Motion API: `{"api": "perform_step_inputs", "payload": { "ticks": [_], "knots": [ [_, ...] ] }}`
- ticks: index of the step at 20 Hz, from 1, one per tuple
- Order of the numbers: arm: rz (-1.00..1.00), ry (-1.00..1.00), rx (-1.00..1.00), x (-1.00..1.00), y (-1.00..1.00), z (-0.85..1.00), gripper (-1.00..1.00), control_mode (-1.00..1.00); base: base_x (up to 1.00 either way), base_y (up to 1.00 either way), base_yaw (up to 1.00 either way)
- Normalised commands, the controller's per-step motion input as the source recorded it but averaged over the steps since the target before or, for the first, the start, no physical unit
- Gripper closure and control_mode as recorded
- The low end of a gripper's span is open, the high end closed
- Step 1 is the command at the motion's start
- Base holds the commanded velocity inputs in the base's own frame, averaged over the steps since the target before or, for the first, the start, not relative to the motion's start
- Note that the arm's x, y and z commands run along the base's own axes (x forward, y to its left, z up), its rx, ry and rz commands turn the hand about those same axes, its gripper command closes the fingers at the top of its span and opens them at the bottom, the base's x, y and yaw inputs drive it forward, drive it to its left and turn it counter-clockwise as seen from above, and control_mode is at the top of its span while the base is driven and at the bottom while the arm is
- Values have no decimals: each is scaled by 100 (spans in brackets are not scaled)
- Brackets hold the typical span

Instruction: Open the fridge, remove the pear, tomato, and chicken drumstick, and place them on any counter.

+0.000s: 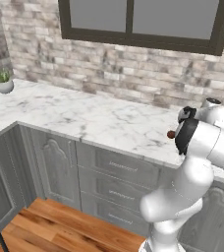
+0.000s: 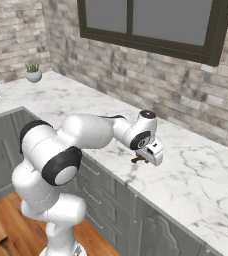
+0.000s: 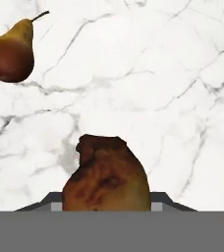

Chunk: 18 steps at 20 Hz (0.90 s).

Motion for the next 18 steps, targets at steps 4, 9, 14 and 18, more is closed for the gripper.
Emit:
{"api": "perform_step_inputs", "payload": {
  "ticks": [4, 9, 14, 18],
  "knots": [
    [-4, 0, 0, 97, -20, -49, 100, -100, 0, 0, 0],
    [-2, 0, 0, 84, -5, -37, 100, -100, 0, 0, 0],
    [0, 0, 1, 32, -26, -38, -100, -100, 0, 0, 0],
    [0, -5, 0, -2, -5, -12, -100, -100, 0, 0, 0]
  ]
}}
